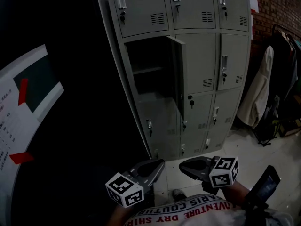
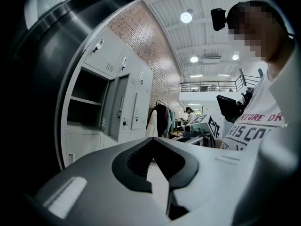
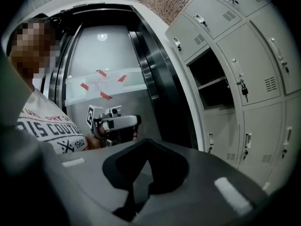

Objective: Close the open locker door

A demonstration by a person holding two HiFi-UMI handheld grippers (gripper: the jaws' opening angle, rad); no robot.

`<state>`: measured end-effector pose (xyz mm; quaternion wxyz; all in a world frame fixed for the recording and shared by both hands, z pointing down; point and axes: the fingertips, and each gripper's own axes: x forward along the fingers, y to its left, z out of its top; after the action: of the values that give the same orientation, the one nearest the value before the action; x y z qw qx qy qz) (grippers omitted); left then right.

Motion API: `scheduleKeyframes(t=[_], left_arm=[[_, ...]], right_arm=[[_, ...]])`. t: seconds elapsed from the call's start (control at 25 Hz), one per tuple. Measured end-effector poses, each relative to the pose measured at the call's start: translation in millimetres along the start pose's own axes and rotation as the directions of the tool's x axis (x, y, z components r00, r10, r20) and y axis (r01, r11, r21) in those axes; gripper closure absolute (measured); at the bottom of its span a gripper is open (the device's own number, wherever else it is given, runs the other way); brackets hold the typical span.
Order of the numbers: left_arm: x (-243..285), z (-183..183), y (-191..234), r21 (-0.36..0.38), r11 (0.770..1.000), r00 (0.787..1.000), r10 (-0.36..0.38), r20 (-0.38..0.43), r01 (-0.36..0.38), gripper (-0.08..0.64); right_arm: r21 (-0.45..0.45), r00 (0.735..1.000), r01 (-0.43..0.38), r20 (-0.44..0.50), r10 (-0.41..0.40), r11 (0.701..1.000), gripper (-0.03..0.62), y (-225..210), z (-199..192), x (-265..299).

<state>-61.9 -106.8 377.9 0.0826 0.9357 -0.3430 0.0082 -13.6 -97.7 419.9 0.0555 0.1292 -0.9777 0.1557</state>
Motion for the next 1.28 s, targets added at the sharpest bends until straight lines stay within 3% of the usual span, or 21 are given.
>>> scheduleKeyframes(t=[0.36, 0.8, 0.96, 1.04, 1.16, 1.28], left_arm=[[72.8, 34.2, 93.2, -0.023, 0.999, 0.999, 0.044, 0.0, -0.044, 0.555], [114.9, 45.6, 138.2, -0.033, 0.998, 0.998, 0.05, -0.023, -0.051, 0.554], [121.1, 45.3, 141.8, -0.037, 0.998, 0.998, 0.047, -0.03, -0.048, 0.555], [122.0, 45.6, 143.2, -0.037, 0.998, 0.998, 0.047, -0.033, -0.048, 0.555], [122.9, 44.7, 147.2, -0.039, 0.998, 0.998, 0.052, -0.039, -0.054, 0.555], [124.3, 42.8, 152.6, -0.042, 0.997, 0.997, 0.059, -0.046, -0.061, 0.555]], right_arm=[[-0.017, 1.0, -0.021, 0.0, 0.021, 1.0, 0.598, -105.2, 65.3, 36.6], [-0.028, 0.999, -0.046, -0.023, 0.045, 0.999, 0.598, -159.9, 89.6, 44.5], [-0.053, 0.999, 0.026, 0.047, -0.024, 0.998, 0.598, -184.7, 115.6, 17.6], [-0.094, 0.99, 0.103, 0.102, -0.094, 0.99, 0.598, -201.0, 137.5, -2.1], [-0.145, 0.959, 0.242, 0.188, -0.214, 0.959, 0.598, -232.4, 173.4, -31.2], [-0.173, 0.929, 0.322, 0.249, -0.275, 0.931, 0.598, -255.9, 203.1, -44.3]])
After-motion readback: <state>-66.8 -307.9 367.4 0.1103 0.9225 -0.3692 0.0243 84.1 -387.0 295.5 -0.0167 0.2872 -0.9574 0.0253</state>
